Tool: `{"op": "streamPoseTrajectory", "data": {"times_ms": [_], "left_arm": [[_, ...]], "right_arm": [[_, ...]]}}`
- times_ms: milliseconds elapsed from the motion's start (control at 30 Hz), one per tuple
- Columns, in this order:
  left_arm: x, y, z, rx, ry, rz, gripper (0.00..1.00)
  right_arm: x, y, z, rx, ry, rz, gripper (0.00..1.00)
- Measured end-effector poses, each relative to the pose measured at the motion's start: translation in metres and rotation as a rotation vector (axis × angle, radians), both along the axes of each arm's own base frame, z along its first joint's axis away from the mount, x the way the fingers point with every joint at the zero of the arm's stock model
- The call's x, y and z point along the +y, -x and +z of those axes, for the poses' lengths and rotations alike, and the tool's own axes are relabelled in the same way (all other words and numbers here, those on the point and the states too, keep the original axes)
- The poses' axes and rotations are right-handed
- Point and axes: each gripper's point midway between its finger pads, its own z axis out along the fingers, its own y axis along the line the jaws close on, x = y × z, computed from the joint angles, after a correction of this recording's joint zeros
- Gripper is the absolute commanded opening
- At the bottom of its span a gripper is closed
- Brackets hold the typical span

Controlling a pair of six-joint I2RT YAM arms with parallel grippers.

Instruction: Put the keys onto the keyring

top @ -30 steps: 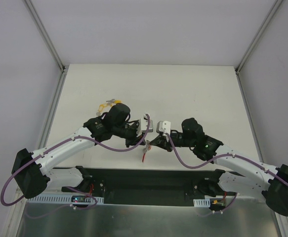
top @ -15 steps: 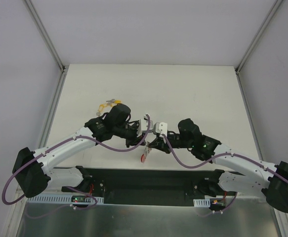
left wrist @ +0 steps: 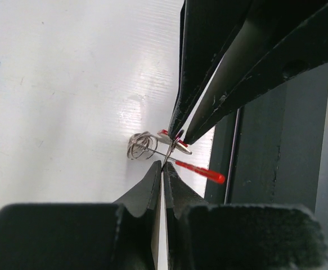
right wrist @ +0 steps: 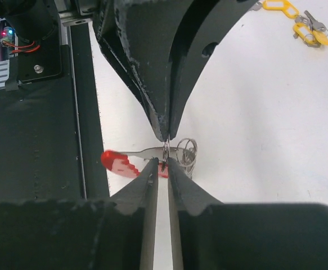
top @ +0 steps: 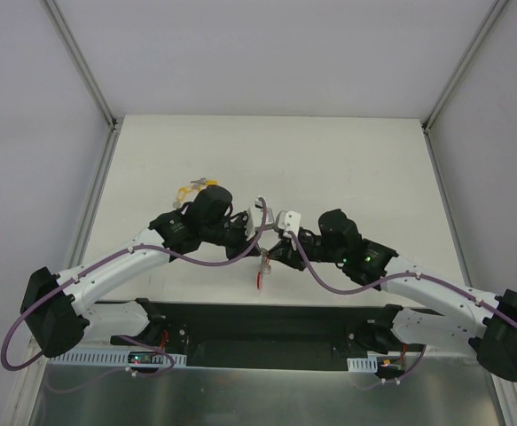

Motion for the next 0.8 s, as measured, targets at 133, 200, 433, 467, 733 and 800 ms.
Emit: {"op": "streamPoseTrajectory", "data": {"times_ms": [133,200,433,467,733,800], "left_arm": [[-0.001,-0.005,0.001,-0.014,0.002,0.027,0.00],[-0.003,-0.007,0.002,-0.031,0.010,0.027,0.00],[-0.004,0.003,-0.008,-0.047,-0.005,-0.026,0.00],[-0.004,0.003,-0.008,-0.053,-0.003,-0.031,0.00],[-0.007,0.004,-0.006,-0.071,0.013,-0.069,0.00],[-0.008,0.004,-0.006,-0.072,0.016,-0.070,0.00]], "right_arm": [[-0.003,-0.002,0.001,0.019,0.005,-0.036,0.29],[-0.006,-0.001,0.003,0.024,0.006,-0.044,0.32],[-0.017,-0.008,0.026,0.001,-0.060,-0.093,0.32],[-0.020,-0.012,0.029,-0.004,-0.069,-0.104,0.32],[-0.032,-0.019,0.024,0.012,-0.071,-0.097,0.25],[-0.030,-0.017,0.020,0.026,-0.064,-0.072,0.24]]}}
